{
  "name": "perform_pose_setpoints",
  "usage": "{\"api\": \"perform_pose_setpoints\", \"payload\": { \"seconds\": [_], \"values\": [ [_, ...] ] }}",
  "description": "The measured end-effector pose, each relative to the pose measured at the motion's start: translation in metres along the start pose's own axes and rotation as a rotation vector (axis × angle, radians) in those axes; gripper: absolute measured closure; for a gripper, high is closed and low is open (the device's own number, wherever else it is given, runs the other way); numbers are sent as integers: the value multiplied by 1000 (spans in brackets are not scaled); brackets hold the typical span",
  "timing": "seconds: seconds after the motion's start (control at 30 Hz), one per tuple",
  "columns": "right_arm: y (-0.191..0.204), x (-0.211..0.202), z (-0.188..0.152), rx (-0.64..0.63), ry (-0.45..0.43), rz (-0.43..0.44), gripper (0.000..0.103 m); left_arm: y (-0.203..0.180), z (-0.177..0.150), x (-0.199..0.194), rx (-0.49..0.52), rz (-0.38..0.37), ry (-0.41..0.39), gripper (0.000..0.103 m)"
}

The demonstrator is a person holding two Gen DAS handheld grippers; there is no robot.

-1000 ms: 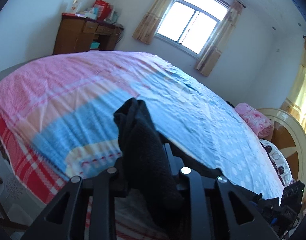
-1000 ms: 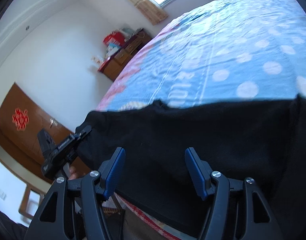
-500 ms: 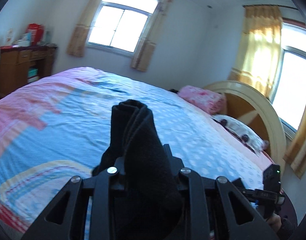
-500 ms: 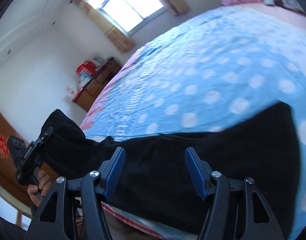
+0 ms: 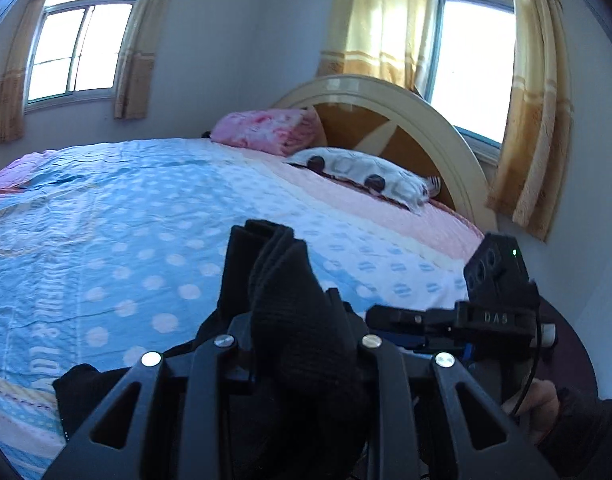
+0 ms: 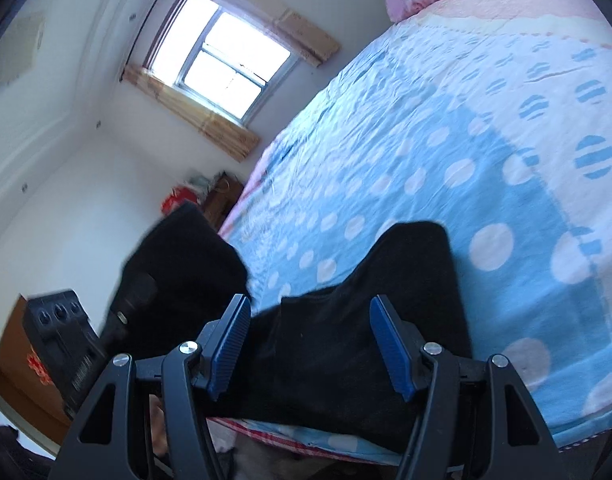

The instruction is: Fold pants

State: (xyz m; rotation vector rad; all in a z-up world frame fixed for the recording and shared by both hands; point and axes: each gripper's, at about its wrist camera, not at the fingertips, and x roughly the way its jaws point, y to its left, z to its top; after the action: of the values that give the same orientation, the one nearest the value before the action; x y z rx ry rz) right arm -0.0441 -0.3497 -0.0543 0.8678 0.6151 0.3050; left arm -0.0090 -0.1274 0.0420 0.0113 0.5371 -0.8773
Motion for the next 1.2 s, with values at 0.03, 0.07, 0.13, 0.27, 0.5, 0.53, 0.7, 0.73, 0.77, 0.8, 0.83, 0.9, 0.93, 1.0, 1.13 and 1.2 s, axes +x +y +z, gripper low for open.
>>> {"api": "perform_pose_setpoints", "payload": {
  "seconds": [0.03, 0.07, 0.13, 0.27, 0.5, 0.53, 0.7, 0.73, 0.77, 0.8, 0.83, 0.9, 0.93, 1.0, 1.13, 1.2],
  "values": [
    [-3, -3, 2, 14, -7, 6, 39, -9, -5, 11, 20, -7, 24, 76],
    [-8, -6, 3, 30, -12, 16, 39, -14, -8, 19, 31, -11, 40, 76],
    [-15, -11, 3, 59, -24, 38, 39, -24, -17, 32, 52, -21, 70, 76],
    [-29, -15, 2, 113, -31, 79, 39, -38, -33, 52, 93, -20, 114, 76],
    [-30, -14, 1, 110, -21, 98, 39, -62, -41, 55, 170, -40, 93, 76],
    [-32, -14, 1, 122, -17, 108, 39, -66, -43, 58, 188, -32, 95, 76],
    [-35, -11, -1, 140, 9, 121, 39, -75, -58, 68, 251, -1, 128, 75],
    [-33, -11, -2, 134, 14, 121, 39, -76, -58, 67, 256, 1, 124, 75],
    [-32, -9, -2, 128, 19, 119, 39, -75, -57, 66, 253, -1, 122, 75],
    [-32, -8, -3, 125, 23, 117, 39, -74, -57, 64, 247, -4, 121, 75],
    [-32, -8, -3, 124, 24, 115, 39, -72, -55, 62, 238, -7, 118, 75],
    [-33, -9, -3, 133, 21, 118, 39, -60, -45, 52, 177, -27, 95, 75],
    [-33, -9, -2, 136, 17, 123, 39, -51, -39, 45, 138, -38, 80, 75],
    [-31, -11, -1, 127, 8, 136, 39, -22, -22, 23, 31, -52, 30, 75],
    [-10, -7, -4, 13, 16, 118, 39, 64, 5, -56, -234, 4, -156, 75],
    [6, 1, -11, -64, 47, 102, 39, 100, 6, -94, -292, 118, -233, 74]
  ]
}}
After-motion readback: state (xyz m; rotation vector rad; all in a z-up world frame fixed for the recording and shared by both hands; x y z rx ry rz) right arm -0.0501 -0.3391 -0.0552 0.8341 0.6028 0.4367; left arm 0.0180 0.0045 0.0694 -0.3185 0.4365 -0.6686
